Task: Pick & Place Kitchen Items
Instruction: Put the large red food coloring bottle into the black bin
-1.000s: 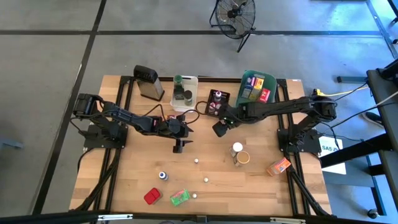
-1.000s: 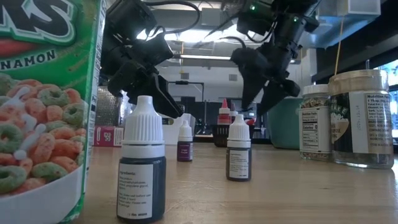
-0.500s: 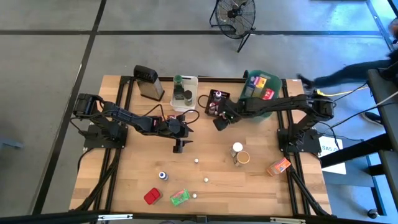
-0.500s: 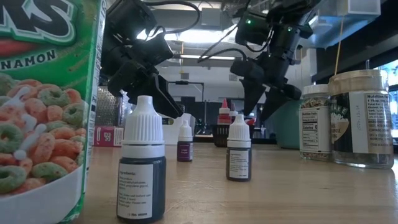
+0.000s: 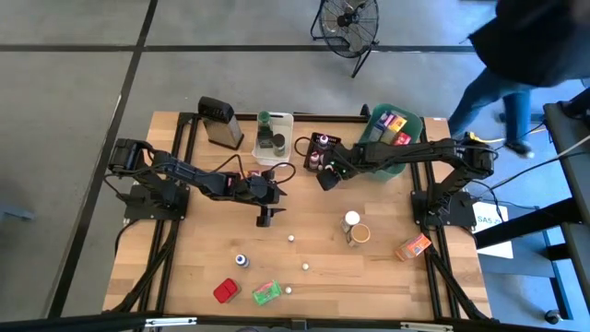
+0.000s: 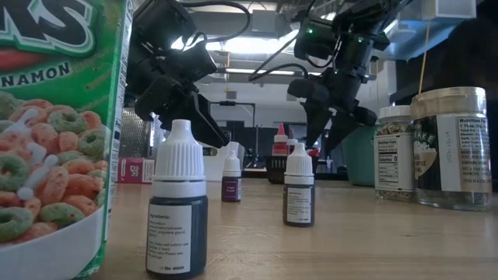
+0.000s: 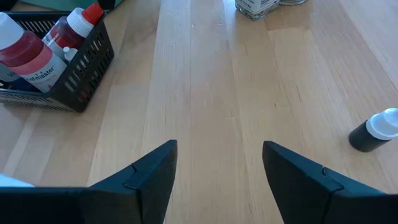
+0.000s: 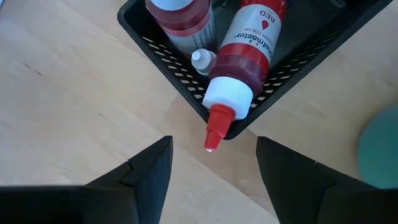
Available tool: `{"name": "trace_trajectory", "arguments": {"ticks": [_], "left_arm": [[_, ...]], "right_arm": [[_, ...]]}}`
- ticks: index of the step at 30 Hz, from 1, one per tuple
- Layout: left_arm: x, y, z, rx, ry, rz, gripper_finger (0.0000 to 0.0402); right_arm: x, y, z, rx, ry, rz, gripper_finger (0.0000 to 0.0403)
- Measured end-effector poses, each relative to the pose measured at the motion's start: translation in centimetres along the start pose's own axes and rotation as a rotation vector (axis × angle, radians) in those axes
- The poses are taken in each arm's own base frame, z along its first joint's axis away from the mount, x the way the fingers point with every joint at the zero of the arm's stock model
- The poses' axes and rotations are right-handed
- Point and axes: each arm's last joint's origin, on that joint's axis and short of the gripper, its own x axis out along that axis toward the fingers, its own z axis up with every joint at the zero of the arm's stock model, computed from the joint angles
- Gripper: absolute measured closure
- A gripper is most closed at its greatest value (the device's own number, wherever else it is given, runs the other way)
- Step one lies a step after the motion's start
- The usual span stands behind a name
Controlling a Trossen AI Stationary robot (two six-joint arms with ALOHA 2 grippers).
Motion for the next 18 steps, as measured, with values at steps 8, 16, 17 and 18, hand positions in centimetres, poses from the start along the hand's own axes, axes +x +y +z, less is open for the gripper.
{"name": "trace_trajectory", "arguments": {"ticks": [8,16,17,18], "left_arm": [[0.0,0.01,0.0,0.0,0.0,0.0,0.017],[0.0,0.0,0.0,0.0,0.0,0.0,0.0171],[0.0,0.0,0.0,0.0,0.0,0.0,0.017],[0.0,0.0,0.0,0.0,0.0,0.0,0.0169]], "right_arm": [[0.04,0.0,0.05,0.001,-0.009,-0.003,0.0185],[0.07,0.1,0.15,0.001,-0.022,0.007,0.0185],[0.07,0.13,0.18,0.001,-0.025,0.01,0.0185],[0.07,0.15,0.2,0.002,-0.028,0.012,0.0185]]}}
